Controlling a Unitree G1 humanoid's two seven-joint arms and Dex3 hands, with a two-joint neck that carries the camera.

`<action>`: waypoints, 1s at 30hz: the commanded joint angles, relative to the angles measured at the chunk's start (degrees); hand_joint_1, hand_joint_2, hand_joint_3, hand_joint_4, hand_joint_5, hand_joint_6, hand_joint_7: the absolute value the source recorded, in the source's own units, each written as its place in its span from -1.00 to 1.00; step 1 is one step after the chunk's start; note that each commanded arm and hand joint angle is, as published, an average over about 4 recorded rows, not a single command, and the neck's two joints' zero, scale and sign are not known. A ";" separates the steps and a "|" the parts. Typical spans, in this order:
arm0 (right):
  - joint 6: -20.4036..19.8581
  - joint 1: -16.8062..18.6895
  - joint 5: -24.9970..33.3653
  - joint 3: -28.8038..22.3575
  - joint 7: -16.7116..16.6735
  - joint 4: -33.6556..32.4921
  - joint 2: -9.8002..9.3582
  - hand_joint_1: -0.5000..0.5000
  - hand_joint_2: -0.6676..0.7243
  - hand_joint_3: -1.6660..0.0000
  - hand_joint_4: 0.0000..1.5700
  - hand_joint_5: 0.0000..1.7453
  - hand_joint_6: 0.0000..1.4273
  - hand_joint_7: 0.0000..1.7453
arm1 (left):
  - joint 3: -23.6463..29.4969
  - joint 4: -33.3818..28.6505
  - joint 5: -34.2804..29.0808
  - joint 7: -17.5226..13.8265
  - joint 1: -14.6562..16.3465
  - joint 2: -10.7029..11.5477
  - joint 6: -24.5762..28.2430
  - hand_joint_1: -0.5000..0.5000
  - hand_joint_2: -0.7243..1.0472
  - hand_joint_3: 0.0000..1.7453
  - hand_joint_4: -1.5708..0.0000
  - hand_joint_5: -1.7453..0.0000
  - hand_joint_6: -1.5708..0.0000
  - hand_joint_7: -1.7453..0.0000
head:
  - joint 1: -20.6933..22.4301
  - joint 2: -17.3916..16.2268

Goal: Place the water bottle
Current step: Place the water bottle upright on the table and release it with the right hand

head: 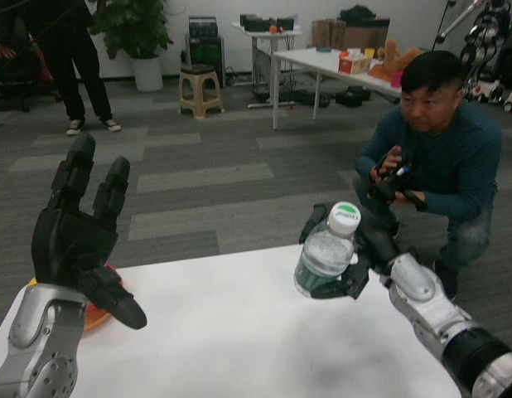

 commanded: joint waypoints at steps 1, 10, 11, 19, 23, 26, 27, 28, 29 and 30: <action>-0.72 -0.24 0.44 -0.75 -1.43 2.62 1.17 0.67 -0.09 -0.43 0.95 0.22 0.68 0.28 | 0.23 -0.49 -0.15 0.20 0.98 0.38 0.01 -0.96 -0.90 -0.90 1.00 0.88 1.00 1.00 | -0.26 -0.23; -1.47 -0.24 0.00 0.31 -3.07 9.03 3.39 0.58 0.00 -0.43 1.00 0.22 0.73 0.30 | 0.21 -0.23 -0.23 0.20 0.96 0.30 0.07 -0.96 -0.90 -0.93 1.00 0.88 1.00 1.00 | -1.09 -0.98; -1.58 -0.24 -0.04 0.35 -3.23 9.56 3.61 0.58 0.00 -0.43 1.00 0.22 0.74 0.32 | 0.17 -0.18 -0.28 0.20 0.94 0.30 0.07 -0.96 -0.90 -0.93 1.00 0.88 1.00 1.00 | -1.18 -1.07; -2.06 -0.26 -3.67 0.81 -4.70 13.84 5.48 0.50 0.02 -0.36 1.00 0.22 0.80 0.36 | 0.12 -0.12 -0.41 0.20 0.89 0.21 0.07 -0.96 -0.90 -0.98 1.00 0.88 1.00 1.00 | -1.63 -1.50; -2.81 -0.26 -6.46 0.55 -4.94 15.32 6.44 0.48 0.09 -0.33 1.00 0.22 0.81 0.38 | 0.12 -0.05 -0.48 0.13 0.89 0.14 0.07 -0.96 -0.90 -0.90 1.00 0.88 1.00 1.00 | -1.77 -1.58; -3.45 -0.24 -7.95 0.33 -5.03 16.06 6.97 0.42 0.09 -0.31 1.00 0.22 0.83 0.44 | 0.12 0.04 -0.50 0.11 0.89 0.12 0.01 -0.96 -0.90 -0.90 1.00 0.88 1.00 1.00 | -2.06 -1.70; -3.60 -0.24 -8.26 0.26 -5.07 16.28 7.08 0.42 0.09 -0.29 1.00 0.22 0.83 0.44 | 0.12 0.08 -0.50 0.11 0.89 0.12 -0.02 -0.96 -0.90 -0.90 1.00 0.88 1.00 1.00 | -2.21 -1.73; -3.80 -0.24 -8.48 0.24 -5.12 16.55 7.19 0.40 0.09 -0.26 1.00 0.22 0.83 0.44 | 0.12 0.15 -0.50 0.11 0.89 0.12 -0.02 -0.96 -0.90 -0.90 1.00 0.88 1.00 1.00 | -2.31 -1.71; -4.00 -0.24 -8.70 0.22 -5.16 16.81 7.30 0.38 0.09 -0.24 1.00 0.22 0.84 0.44 | 0.12 0.21 -0.50 0.11 0.89 0.12 -0.02 -0.96 -0.90 -0.90 1.00 0.88 1.00 1.00 | -2.34 -1.70; -4.19 -0.24 -8.90 0.20 -5.16 17.10 7.37 0.38 0.09 -0.24 1.00 0.22 0.84 0.44 | 0.12 0.28 -0.50 0.11 0.87 0.12 -0.02 -0.96 -0.90 -0.90 1.00 0.88 1.00 1.00 | -2.47 -1.72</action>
